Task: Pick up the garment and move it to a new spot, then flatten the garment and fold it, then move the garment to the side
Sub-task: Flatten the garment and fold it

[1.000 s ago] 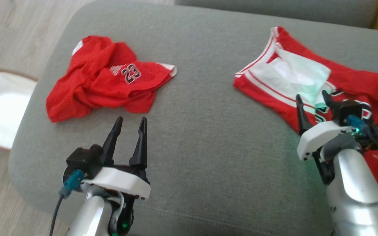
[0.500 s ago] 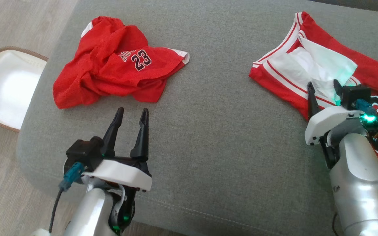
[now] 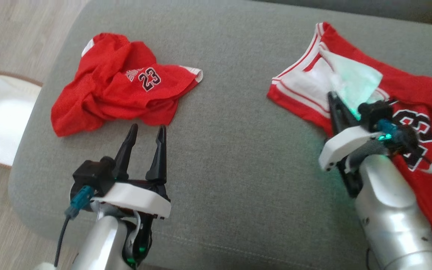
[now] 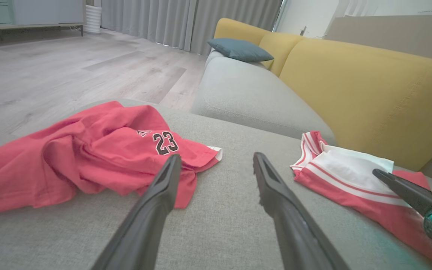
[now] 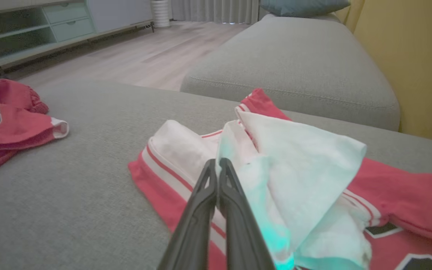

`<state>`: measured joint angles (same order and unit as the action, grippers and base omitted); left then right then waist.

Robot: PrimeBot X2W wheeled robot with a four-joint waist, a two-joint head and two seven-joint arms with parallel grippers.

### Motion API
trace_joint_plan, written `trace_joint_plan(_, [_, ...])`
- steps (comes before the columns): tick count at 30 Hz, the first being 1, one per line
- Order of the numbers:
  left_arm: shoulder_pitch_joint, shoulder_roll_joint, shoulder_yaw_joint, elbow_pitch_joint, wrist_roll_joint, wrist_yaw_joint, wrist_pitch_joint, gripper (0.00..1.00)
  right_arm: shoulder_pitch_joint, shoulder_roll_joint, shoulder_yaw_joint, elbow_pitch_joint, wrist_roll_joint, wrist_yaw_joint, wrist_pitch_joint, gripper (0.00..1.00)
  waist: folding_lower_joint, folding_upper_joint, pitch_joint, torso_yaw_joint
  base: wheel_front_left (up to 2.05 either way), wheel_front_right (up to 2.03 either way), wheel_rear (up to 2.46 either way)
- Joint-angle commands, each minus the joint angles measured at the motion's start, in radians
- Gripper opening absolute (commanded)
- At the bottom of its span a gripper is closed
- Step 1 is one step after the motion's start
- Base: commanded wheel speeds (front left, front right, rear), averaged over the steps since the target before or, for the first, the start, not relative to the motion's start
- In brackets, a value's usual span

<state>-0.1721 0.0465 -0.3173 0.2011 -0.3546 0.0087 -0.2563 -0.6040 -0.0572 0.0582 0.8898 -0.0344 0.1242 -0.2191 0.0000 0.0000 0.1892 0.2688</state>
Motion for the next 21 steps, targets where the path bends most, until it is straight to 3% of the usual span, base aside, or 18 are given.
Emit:
trace_joint_plan(1, [-0.025,0.004,0.031,-0.025,0.005,0.0,-0.006,1.0,0.003,0.007,0.057,-0.042,0.037,0.007,-0.016,0.0,0.0,0.0,-0.02,-0.013,0.0,0.0,0.0])
trace_joint_plan(7, [0.002,0.004,0.05,-0.019,0.017,0.002,-0.006,1.0,0.13,0.007,0.323,-0.195,0.194,0.007,0.003,0.0,0.0,0.0,-0.071,-0.056,0.0,0.0,0.0])
trace_joint_plan(13, [0.028,0.004,0.063,-0.024,0.026,0.002,-0.006,1.0,0.26,0.007,0.513,-0.332,0.257,0.007,0.085,0.0,0.0,0.0,-0.104,-0.104,0.0,0.0,0.0])
trace_joint_plan(14, [0.031,0.004,0.064,-0.025,0.027,0.002,-0.006,1.0,0.274,0.007,0.537,-0.348,0.262,0.007,0.096,0.27,0.0,0.0,-0.106,-0.111,0.0,0.0,0.0])
trace_joint_plan(15, [0.034,0.004,0.064,-0.025,0.029,0.0,-0.006,1.0,0.287,0.007,0.561,-0.361,0.269,0.007,0.104,1.0,0.0,0.0,-0.108,-0.119,0.0,0.0,0.0])
trace_joint_plan(21, [0.04,0.004,0.073,-0.027,0.041,-0.002,-0.006,1.0,0.325,0.007,0.589,-0.422,0.303,0.007,0.111,1.0,0.0,0.0,-0.124,-0.164,0.0,0.0,0.0])
